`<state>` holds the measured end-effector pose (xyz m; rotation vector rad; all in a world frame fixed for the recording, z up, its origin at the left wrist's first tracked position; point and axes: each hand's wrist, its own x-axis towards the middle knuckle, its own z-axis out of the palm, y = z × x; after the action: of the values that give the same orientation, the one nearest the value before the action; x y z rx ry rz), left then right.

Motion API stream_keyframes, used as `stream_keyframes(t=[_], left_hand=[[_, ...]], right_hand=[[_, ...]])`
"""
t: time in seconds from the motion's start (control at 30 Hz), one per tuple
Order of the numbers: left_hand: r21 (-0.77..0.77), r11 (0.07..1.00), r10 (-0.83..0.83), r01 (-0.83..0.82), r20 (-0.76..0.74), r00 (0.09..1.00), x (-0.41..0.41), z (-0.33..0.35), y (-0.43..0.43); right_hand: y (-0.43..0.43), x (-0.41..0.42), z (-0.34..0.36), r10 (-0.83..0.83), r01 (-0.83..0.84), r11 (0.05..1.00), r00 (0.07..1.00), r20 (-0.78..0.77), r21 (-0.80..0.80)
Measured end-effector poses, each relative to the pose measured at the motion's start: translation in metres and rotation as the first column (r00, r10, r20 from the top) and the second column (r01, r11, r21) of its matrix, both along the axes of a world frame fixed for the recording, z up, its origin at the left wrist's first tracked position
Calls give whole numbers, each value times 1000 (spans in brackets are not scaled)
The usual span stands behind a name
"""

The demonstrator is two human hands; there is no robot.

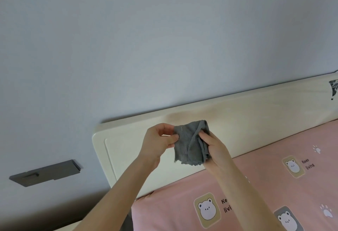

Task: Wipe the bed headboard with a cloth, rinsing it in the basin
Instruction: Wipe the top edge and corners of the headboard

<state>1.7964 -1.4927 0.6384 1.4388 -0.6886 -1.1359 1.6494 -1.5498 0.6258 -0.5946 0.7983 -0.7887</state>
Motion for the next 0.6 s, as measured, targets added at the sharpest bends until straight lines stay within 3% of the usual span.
stream_keyframes(t=[0.23,0.3,0.37,0.43,0.5,0.53,0.6], left_hand=[[-80,997,26,-23,38,999,27,13,-16],[-90,987,153,-134,245,957,41,12,-12],[-156,941,337,-300,514,789,52,13,-4],[-235,888,452,-396,605,655,59,12,2],[-281,874,477,-397,654,587,63,6,3],[-307,879,471,-365,682,560,64,2,1],[-358,890,456,-284,732,506,63,-4,-6]], right_hand=[[-22,23,11,-48,34,977,997,-63,-209],[-29,45,10,-92,30,918,986,-140,-396],[-30,73,6,-214,-34,732,937,-277,-680],[-28,95,-11,-379,-219,416,840,-387,-883],[-30,105,-33,-637,-537,55,630,-443,-842],[-30,105,-42,-740,-658,-59,534,-409,-751],[-35,101,-50,-835,-790,-139,417,-358,-598]])
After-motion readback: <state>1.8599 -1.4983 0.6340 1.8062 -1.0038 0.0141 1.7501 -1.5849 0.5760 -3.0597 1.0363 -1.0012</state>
